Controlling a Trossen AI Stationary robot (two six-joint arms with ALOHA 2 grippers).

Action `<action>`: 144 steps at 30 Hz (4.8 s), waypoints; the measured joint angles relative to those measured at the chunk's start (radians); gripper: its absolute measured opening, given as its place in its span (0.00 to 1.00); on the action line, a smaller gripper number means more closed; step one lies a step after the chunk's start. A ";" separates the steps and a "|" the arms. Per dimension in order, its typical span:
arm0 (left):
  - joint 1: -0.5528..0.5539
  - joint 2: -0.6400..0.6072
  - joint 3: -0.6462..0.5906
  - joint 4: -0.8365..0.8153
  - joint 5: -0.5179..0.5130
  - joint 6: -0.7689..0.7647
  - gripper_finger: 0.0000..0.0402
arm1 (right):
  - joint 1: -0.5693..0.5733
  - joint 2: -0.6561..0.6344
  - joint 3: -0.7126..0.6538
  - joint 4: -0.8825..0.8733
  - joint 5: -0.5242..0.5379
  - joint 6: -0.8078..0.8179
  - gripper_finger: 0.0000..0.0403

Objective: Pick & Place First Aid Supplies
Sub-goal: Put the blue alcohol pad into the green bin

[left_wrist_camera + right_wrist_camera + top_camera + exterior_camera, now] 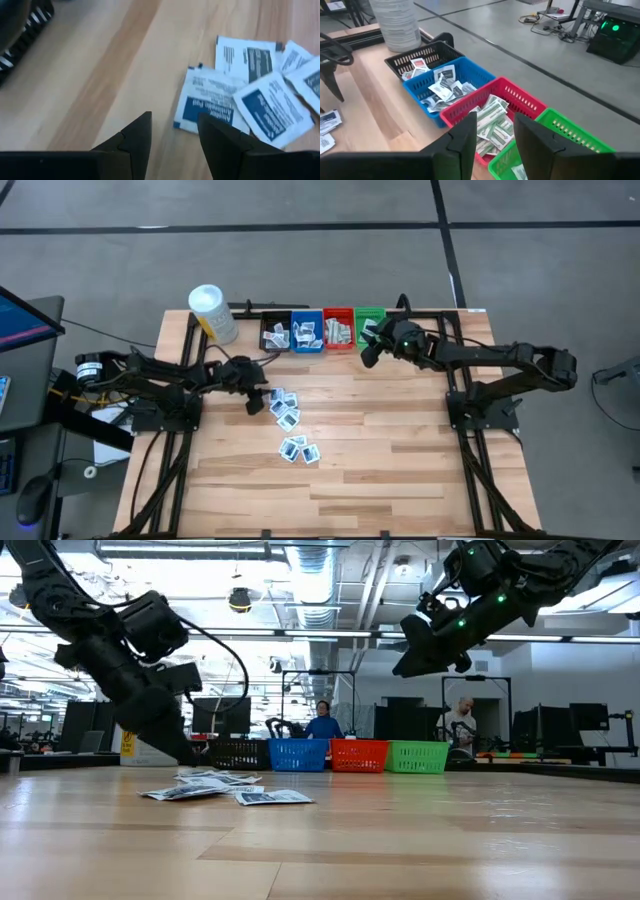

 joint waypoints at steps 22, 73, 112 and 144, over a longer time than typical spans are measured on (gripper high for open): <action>-0.065 0.184 -0.039 0.262 -0.059 0.091 0.40 | 0.099 0.000 0.000 0.044 0.000 0.019 0.30; -0.096 0.234 -0.043 0.420 -0.176 0.052 0.36 | 0.136 0.001 0.000 0.058 -0.002 0.036 0.31; -0.166 0.170 -0.045 0.464 -0.245 0.047 0.07 | 0.157 0.001 0.000 0.060 -0.003 0.035 0.30; -0.084 0.390 -0.040 0.549 -0.168 -0.080 0.02 | 0.169 0.001 0.000 0.070 -0.003 0.030 0.30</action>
